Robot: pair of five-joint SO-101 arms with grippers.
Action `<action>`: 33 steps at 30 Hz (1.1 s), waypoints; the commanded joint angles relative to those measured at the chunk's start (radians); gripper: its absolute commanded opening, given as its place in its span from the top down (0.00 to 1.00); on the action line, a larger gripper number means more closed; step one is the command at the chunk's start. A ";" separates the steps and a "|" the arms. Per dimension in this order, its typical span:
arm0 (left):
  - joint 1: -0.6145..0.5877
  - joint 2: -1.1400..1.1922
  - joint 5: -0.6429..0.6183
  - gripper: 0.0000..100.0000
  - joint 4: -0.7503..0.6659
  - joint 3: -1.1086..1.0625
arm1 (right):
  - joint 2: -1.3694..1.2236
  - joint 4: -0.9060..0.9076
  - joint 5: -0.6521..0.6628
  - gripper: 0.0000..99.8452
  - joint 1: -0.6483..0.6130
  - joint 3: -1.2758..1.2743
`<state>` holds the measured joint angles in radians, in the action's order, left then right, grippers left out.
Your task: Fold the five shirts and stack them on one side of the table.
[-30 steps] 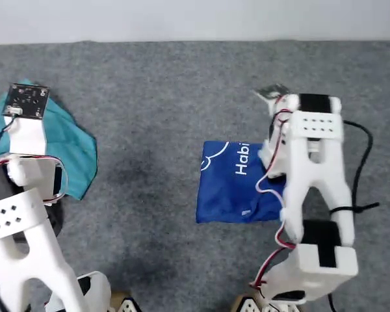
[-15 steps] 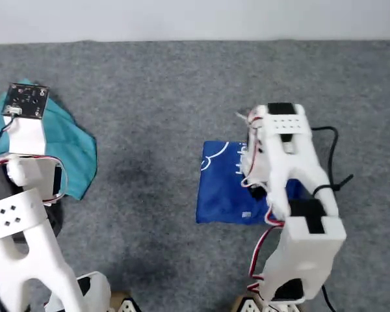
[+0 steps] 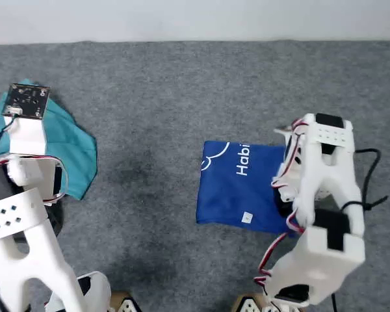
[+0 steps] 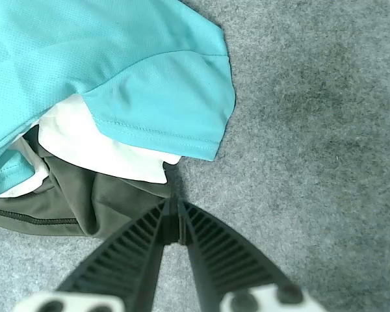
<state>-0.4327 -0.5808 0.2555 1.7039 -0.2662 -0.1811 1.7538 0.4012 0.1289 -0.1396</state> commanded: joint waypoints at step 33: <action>0.000 -0.032 0.008 1.00 -0.017 0.008 | 0.139 -0.119 -0.133 0.75 -0.027 0.046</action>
<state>-0.4327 -0.5808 0.2555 1.7039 -0.2662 -0.0322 1.6878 0.3276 0.1105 -0.1396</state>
